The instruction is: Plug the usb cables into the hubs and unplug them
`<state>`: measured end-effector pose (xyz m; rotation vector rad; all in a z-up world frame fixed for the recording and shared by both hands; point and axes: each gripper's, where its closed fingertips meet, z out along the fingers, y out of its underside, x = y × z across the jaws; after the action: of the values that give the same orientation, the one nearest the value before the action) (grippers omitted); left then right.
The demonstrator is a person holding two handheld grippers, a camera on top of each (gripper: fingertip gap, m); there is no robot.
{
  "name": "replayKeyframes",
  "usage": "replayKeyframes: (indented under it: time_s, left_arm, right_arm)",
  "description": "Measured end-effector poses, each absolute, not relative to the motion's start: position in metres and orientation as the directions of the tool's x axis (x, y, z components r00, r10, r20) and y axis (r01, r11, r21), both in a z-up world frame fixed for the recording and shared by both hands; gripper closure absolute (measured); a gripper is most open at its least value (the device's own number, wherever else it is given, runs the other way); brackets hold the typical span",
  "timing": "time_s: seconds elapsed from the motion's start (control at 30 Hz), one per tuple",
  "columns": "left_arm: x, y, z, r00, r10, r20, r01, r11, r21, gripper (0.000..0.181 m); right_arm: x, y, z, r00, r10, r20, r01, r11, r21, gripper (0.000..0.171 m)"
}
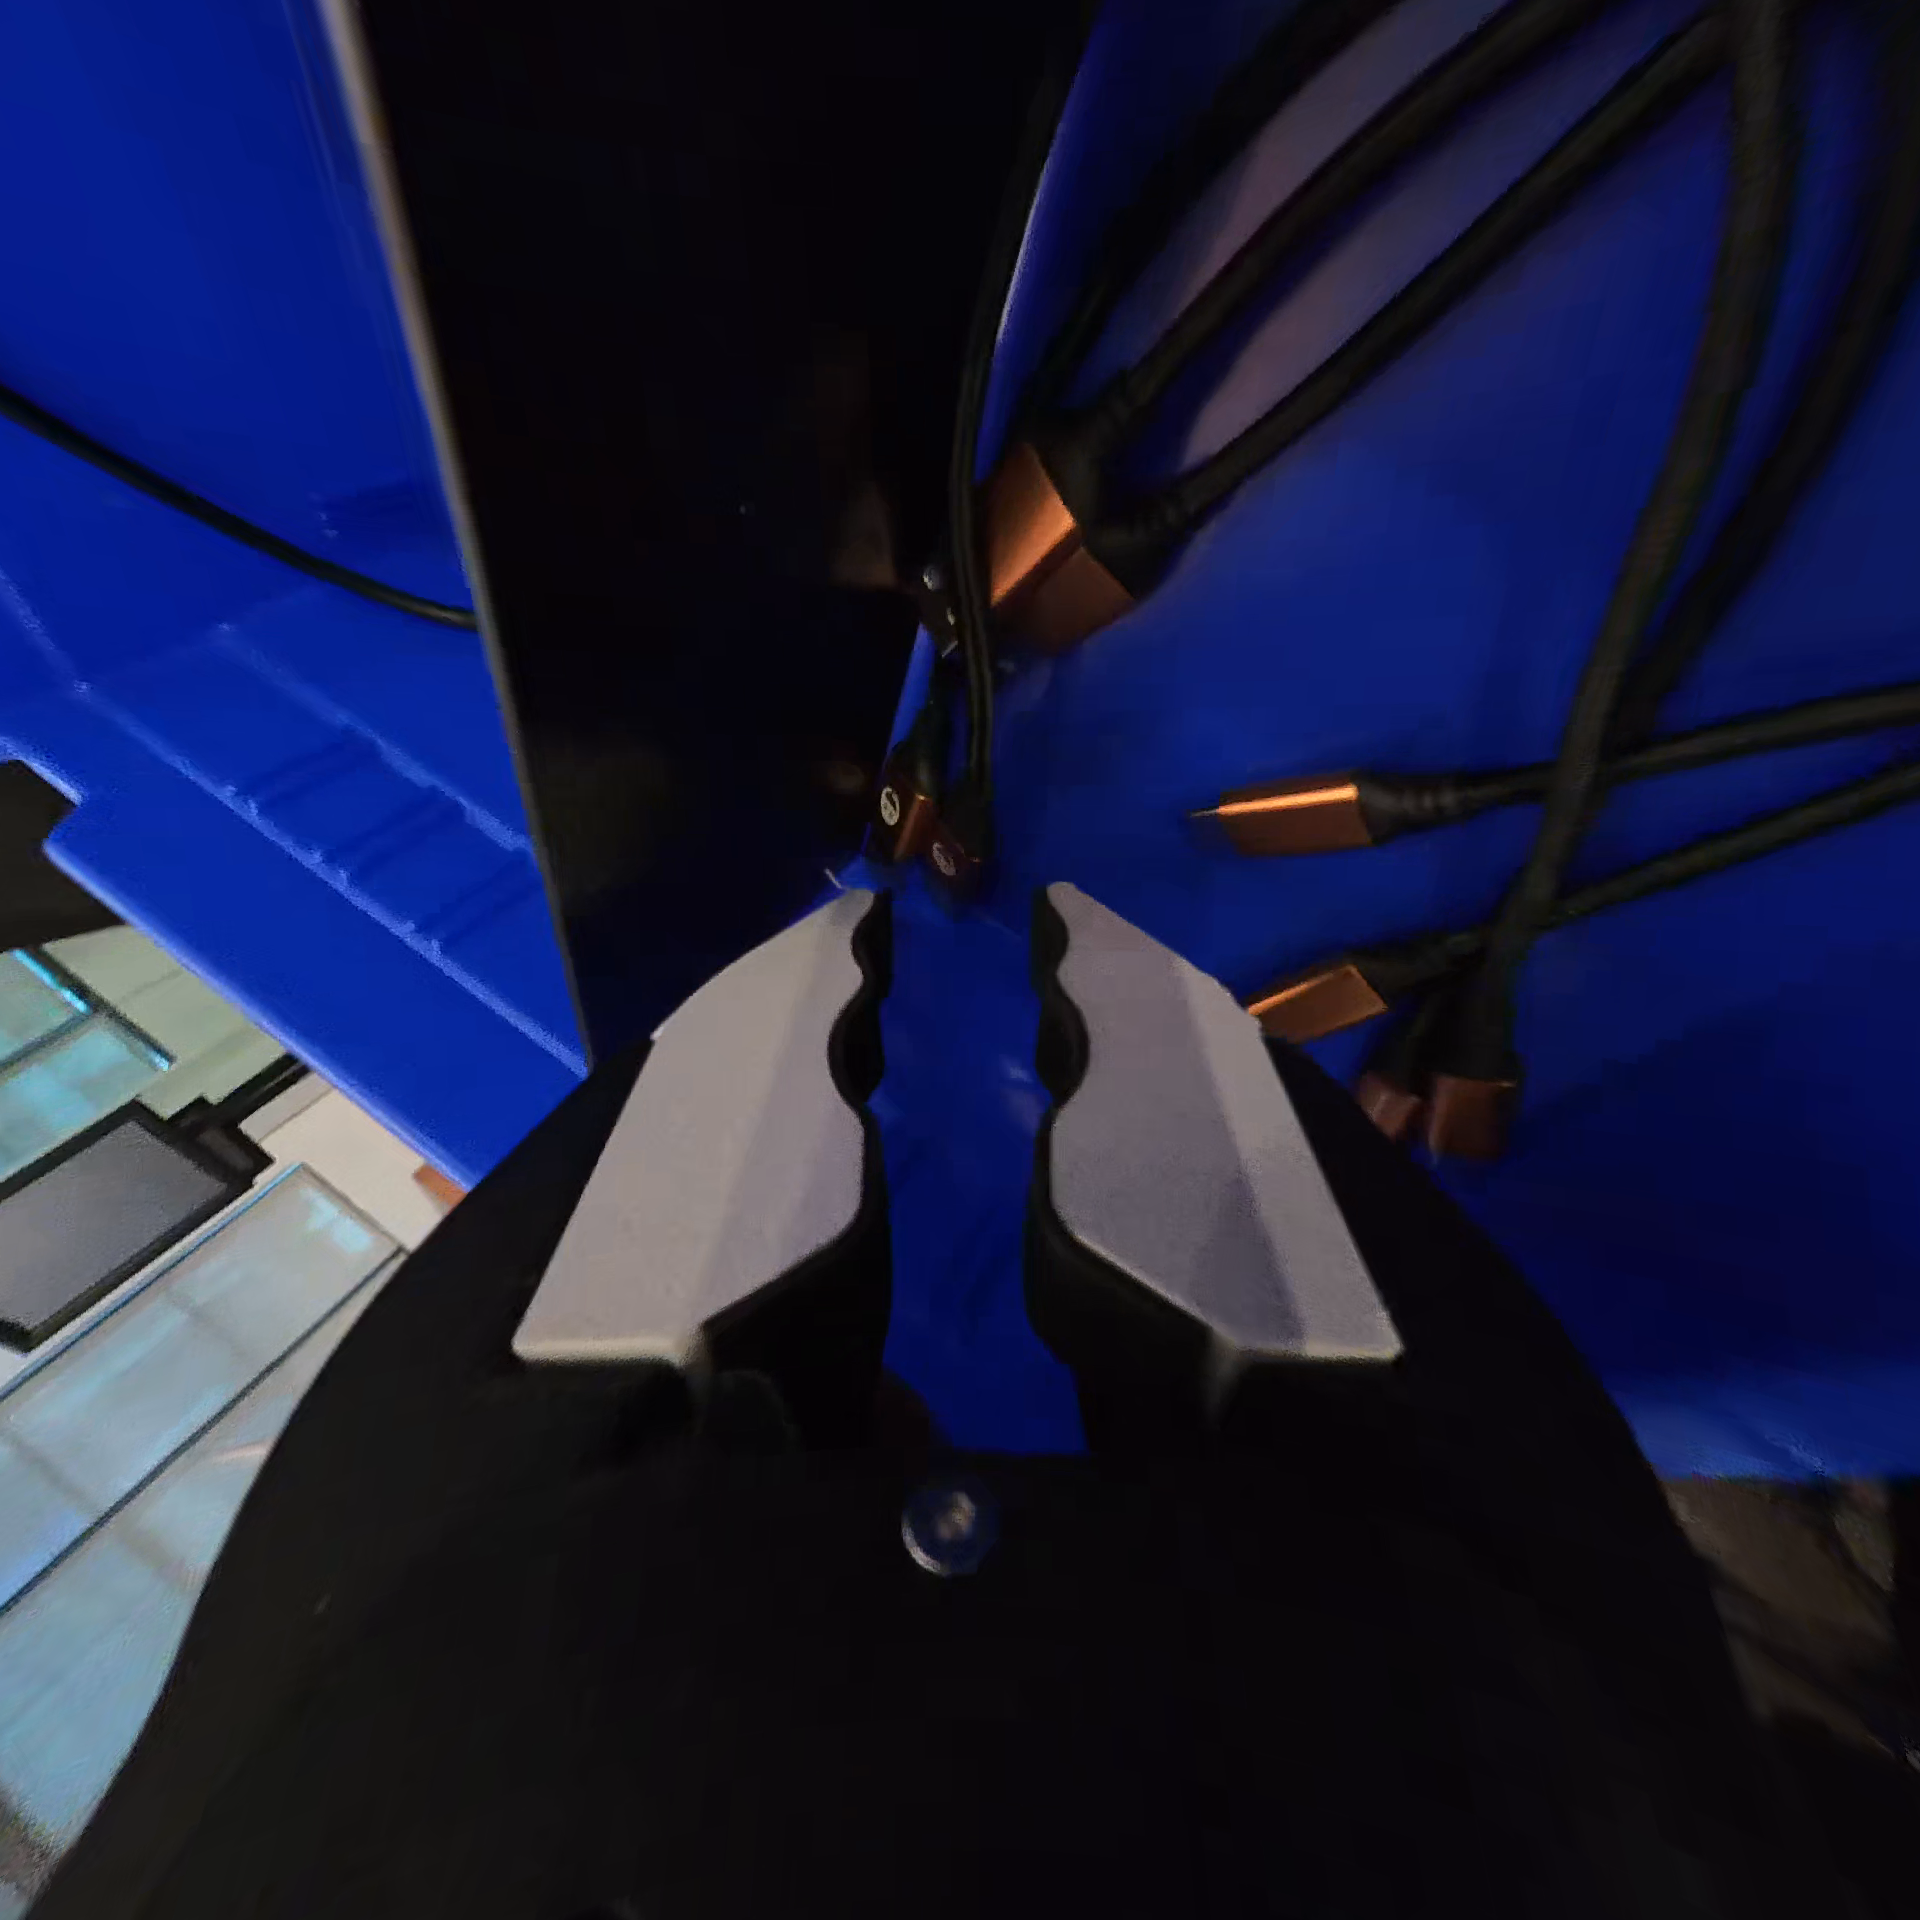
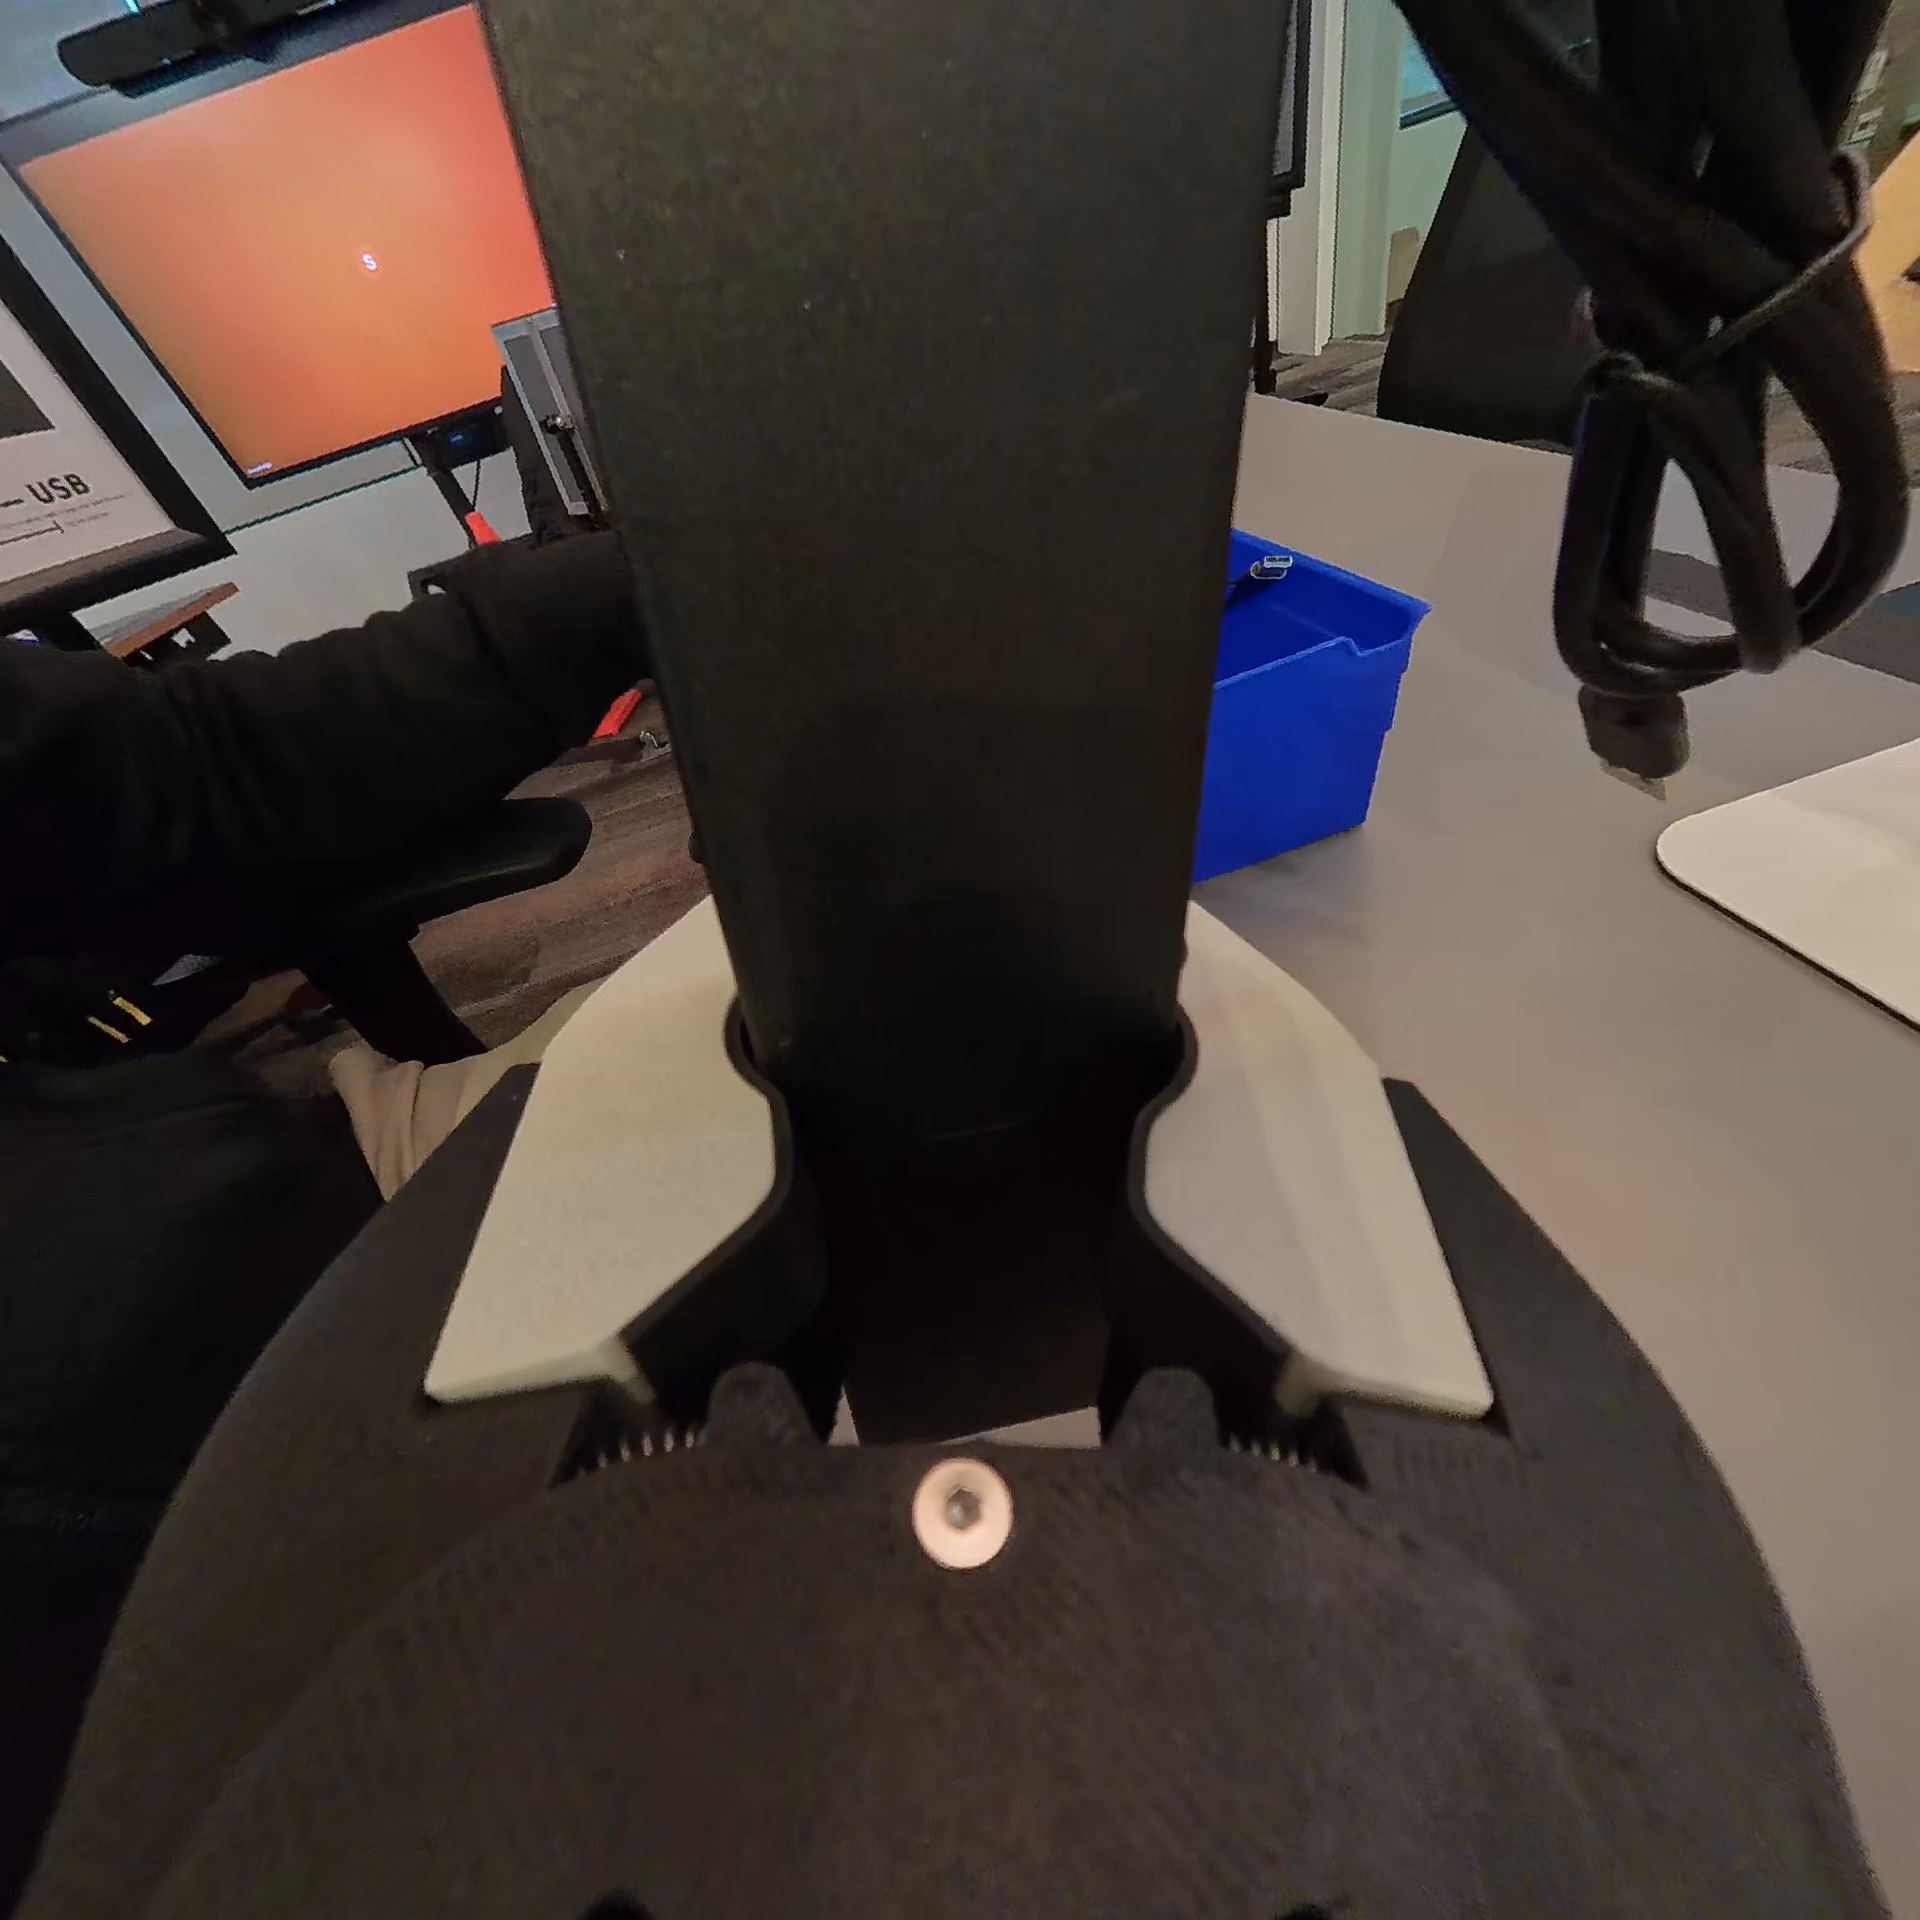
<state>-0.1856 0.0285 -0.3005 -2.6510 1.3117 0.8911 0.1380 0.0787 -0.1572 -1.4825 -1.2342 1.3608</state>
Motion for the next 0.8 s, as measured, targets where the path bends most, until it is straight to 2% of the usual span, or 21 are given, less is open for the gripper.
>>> replayKeyframes:
  time_s: [0.1,0.23,0.43,0.57,0.7,0.8]
  left_arm:
    - [-0.194,0.034,-0.299,0.452,-0.683,-0.574,-0.699,-0.671,0.247,0.162]
    - [-0.187,0.037,-0.306,0.414,-0.705,-0.575,-0.701,-0.65,0.292,0.162]
    - [-0.184,0.041,-0.314,0.402,-0.712,-0.575,-0.715,-0.637,0.288,0.172]
    - [-0.186,0.045,-0.299,0.438,-0.658,-0.613,-0.717,-0.667,0.203,0.172]
    - [-0.182,0.051,-0.274,0.481,-0.602,-0.637,-0.747,-0.662,0.061,0.172]
    - [-0.175,0.058,-0.252,0.532,-0.542,-0.65,-0.766,-0.635,-0.097,0.173]
  right_arm:
    - [0.138,0.078,-0.157,-0.038,0.967,-0.25,0.154,-0.242,-0.958,0.103]
    - [0.139,0.08,-0.156,-0.035,0.967,-0.253,0.148,-0.245,-0.958,0.104]
    - [0.14,0.08,-0.154,-0.035,0.967,-0.253,0.14,-0.246,-0.959,0.103]
    - [0.141,0.081,-0.153,-0.036,0.967,-0.253,0.136,-0.246,-0.96,0.103]
    - [0.141,0.081,-0.153,-0.036,0.966,-0.256,0.134,-0.25,-0.959,0.103]
    - [0.142,0.081,-0.152,-0.039,0.966,-0.257,0.133,-0.25,-0.959,0.103]
